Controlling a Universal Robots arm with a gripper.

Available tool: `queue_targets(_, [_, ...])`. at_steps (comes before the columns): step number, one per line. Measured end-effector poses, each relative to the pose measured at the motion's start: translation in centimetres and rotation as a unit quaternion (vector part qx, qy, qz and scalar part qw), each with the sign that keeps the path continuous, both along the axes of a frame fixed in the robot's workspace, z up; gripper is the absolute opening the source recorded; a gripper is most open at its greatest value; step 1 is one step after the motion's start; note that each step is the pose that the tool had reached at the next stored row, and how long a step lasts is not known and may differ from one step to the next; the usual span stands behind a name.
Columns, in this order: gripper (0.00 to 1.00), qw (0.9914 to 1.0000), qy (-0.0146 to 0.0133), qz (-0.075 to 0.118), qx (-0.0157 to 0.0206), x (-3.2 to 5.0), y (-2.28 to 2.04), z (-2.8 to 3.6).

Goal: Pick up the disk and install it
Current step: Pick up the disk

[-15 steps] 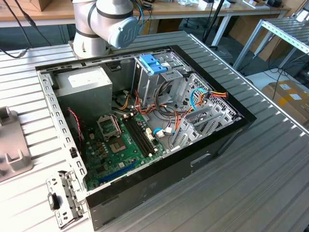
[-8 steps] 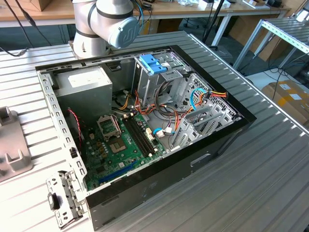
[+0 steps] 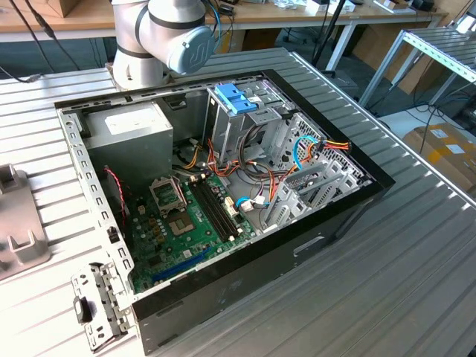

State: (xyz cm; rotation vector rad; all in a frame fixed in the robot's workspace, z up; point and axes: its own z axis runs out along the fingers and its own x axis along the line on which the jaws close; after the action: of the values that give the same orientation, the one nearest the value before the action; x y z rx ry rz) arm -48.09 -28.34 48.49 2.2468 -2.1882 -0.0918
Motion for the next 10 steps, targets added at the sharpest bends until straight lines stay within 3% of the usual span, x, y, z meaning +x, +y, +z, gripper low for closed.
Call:
queue_targets(7, [0.37,1.00000,0.0001,0.000,0.0001,0.01,0.00,0.94])
queue_targets(10, [0.37,1.00000,-0.0001,0.000,0.0003,0.01,0.00,1.00])
